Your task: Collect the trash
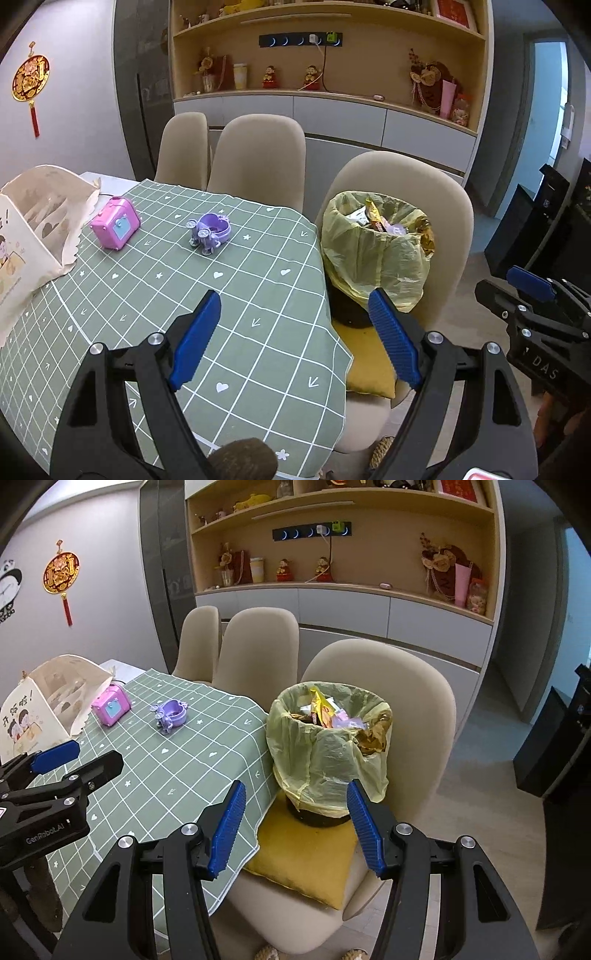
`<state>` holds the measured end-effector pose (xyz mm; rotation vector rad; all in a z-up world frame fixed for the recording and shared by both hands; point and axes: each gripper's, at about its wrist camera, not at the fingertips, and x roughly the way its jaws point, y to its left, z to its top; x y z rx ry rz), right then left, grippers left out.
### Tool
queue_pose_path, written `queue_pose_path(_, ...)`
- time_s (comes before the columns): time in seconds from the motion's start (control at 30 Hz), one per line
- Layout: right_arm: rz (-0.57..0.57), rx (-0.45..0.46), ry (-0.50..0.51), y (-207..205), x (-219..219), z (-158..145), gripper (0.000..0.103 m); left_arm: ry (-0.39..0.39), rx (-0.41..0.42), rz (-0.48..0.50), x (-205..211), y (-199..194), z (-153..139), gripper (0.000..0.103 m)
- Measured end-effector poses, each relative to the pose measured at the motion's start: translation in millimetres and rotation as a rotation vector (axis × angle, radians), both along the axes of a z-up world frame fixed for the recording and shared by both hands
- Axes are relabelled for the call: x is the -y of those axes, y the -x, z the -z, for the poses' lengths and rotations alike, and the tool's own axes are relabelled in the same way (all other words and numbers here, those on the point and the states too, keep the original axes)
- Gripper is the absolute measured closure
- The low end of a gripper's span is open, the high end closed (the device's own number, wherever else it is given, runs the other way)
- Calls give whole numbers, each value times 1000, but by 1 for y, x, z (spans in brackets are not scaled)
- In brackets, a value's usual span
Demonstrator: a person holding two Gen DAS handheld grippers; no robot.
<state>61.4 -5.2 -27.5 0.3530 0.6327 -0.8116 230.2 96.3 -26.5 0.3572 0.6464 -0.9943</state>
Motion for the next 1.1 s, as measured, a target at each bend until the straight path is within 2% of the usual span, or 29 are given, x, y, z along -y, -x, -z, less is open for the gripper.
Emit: queue_pose_path(1.1,33,10,6,10,-2,-1,49,-13,4,56,8,13,2,25)
